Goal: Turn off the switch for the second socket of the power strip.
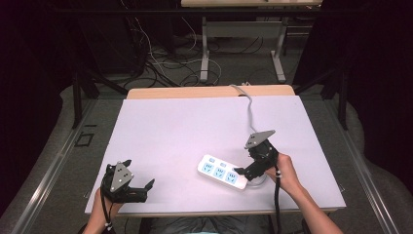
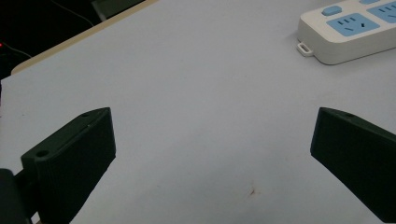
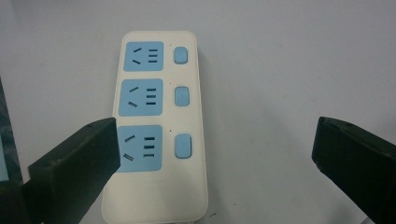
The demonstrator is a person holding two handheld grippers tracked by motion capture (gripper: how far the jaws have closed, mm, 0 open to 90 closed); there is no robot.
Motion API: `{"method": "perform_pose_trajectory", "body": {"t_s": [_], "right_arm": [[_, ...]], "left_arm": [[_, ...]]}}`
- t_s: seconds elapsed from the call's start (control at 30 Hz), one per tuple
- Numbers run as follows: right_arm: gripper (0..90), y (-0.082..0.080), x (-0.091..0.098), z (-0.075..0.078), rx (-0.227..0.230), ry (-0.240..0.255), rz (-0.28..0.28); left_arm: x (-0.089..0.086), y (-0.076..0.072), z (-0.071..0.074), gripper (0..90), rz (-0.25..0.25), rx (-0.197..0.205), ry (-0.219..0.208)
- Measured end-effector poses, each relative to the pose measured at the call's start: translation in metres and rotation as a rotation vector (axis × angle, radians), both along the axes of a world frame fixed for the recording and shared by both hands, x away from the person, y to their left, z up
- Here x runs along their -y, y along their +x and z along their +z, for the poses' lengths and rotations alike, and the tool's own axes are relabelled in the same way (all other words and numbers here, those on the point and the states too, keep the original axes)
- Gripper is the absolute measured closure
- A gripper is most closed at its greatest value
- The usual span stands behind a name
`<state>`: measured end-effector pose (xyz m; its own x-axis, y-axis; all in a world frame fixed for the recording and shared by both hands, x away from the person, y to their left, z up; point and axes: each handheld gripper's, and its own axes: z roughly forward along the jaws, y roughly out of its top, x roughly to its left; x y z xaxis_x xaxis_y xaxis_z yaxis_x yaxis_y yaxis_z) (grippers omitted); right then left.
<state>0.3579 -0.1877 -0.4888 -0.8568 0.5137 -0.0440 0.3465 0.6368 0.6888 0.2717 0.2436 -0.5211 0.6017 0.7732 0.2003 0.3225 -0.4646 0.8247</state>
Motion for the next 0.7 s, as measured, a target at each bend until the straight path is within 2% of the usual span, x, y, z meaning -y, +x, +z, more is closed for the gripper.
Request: {"method": "perform_pose_trajectory", "body": {"t_s": [0.1, 0.23, 0.27, 0.33, 0.4, 0.43, 0.6, 0.67, 0.7], "right_arm": [[0.5, 0.002, -0.003, 0.0, 0.002, -0.001, 0.006], [0.5, 0.003, -0.006, 0.0, -0.02, -0.011, 0.016], [0.5, 0.004, -0.008, -0.001, -0.005, -0.007, 0.003], [0.5, 0.004, -0.009, 0.0, -0.023, -0.011, 0.022], [0.4, 0.006, -0.01, -0.001, -0.005, -0.009, 0.023], [0.4, 0.005, -0.01, 0.0, -0.021, -0.015, 0.023], [0.3, 0.006, -0.014, -0.001, -0.016, -0.015, 0.02], [0.3, 0.006, -0.015, 0.0, -0.033, -0.017, 0.029], [0.3, 0.007, -0.016, -0.001, -0.023, -0.015, 0.032]], "left_arm": [[0.0, 0.0, 0.0, 0.2, 0.0, 0.0, 0.001], [0.0, 0.0, 0.0, 0.1, 0.0, -0.001, 0.0], [0.0, 0.0, 0.0, 0.1, 0.0, -0.001, 0.0], [0.0, 0.0, 0.0, 0.2, -0.001, -0.001, 0.001], [0.0, 0.0, 0.0, 0.2, 0.0, -0.001, 0.003], [0.0, 0.0, 0.0, 0.2, 0.0, -0.001, 0.002], [0.0, 0.0, 0.0, 0.2, -0.001, -0.003, 0.001], [0.0, 0.0, 0.0, 0.2, 0.0, -0.002, 0.003], [0.0, 0.0, 0.0, 0.2, 0.0, -0.003, 0.002]]}}
